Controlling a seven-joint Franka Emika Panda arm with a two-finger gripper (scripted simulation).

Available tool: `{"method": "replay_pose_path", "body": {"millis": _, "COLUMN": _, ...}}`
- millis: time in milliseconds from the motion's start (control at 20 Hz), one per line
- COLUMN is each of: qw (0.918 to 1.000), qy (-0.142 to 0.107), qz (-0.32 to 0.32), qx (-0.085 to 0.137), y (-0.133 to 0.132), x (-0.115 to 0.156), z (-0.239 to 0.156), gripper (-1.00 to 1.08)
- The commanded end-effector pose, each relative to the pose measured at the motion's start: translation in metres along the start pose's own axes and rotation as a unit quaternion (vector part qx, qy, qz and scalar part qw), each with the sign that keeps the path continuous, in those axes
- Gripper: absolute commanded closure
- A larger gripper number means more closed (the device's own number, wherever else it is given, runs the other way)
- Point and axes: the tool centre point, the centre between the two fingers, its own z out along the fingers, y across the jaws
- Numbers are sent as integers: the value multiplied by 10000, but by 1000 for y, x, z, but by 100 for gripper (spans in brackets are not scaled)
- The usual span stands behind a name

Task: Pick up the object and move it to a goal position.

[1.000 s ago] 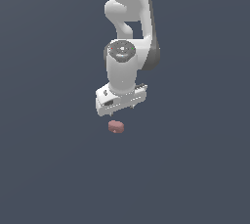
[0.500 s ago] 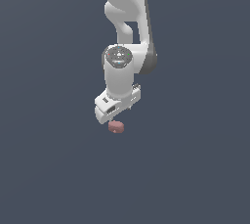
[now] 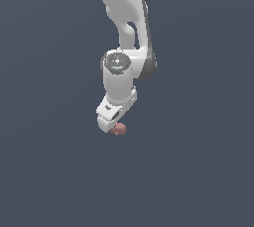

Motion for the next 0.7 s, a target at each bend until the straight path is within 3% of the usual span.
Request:
{"method": "replay_pose_path", "body": {"millis": 0, "qw": 9994, "qy": 13, "qz": -332, "qx": -2, "y": 2, "x": -1, "z": 3, "gripper": -92}}
{"method": "replay_pose_path", "body": {"millis": 650, "qw": 9836, "qy": 83, "qz": -1801, "qx": -23, "y": 13, "x": -3, "z": 18, "gripper": -92}}
